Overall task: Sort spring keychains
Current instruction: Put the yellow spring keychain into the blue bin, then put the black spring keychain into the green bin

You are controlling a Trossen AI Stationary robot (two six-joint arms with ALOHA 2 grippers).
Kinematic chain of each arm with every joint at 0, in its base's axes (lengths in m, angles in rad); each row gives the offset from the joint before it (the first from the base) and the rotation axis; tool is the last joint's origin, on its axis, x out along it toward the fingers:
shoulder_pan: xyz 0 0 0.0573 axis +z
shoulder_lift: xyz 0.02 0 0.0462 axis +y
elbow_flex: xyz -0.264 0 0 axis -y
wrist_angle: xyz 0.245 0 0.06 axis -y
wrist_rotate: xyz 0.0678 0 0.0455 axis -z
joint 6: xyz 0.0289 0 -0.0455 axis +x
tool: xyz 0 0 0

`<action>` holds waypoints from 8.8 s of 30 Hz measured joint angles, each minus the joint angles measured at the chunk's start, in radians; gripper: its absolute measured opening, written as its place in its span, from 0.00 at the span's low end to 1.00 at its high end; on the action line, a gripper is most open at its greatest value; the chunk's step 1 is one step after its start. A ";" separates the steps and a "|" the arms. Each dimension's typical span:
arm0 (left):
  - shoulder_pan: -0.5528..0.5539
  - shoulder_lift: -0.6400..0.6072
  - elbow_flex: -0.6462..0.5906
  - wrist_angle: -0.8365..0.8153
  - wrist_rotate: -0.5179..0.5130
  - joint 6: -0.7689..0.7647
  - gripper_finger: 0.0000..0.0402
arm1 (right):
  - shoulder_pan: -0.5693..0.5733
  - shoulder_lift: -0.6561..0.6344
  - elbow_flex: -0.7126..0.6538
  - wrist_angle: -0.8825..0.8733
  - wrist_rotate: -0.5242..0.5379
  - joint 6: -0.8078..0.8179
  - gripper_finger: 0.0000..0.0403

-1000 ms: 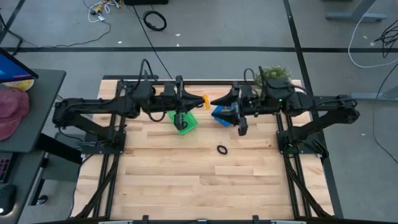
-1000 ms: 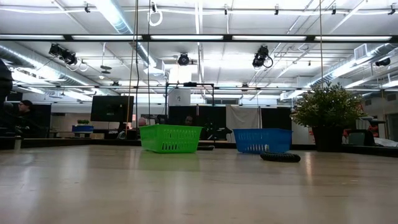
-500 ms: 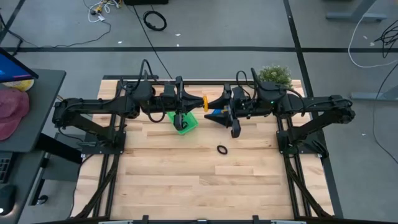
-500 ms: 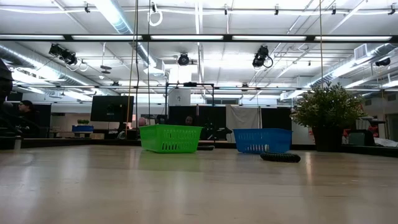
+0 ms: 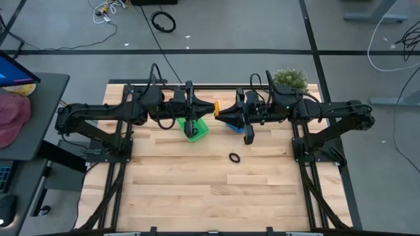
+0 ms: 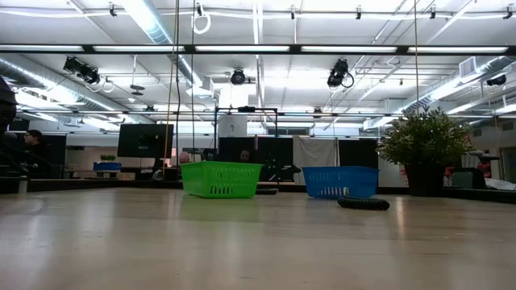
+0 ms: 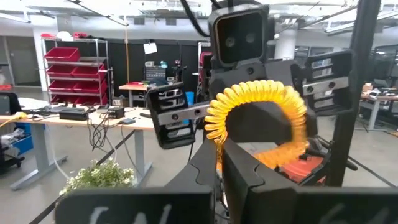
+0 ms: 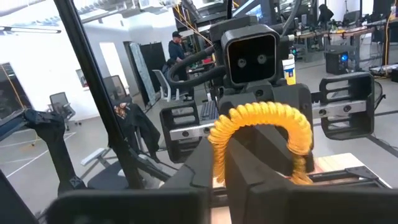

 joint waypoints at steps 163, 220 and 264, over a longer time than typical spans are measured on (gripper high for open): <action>-0.001 -0.205 0.000 -0.549 -0.304 -0.026 0.56 | -0.151 0.031 0.165 -1.286 -0.011 0.197 0.01; -0.086 -0.369 0.000 -0.683 -0.281 0.001 0.04 | -0.029 0.249 0.138 -1.067 -0.024 -0.287 0.35; -0.086 -0.369 0.000 -0.688 -0.282 0.000 0.04 | -0.029 0.502 -0.275 -0.625 0.029 -0.790 0.13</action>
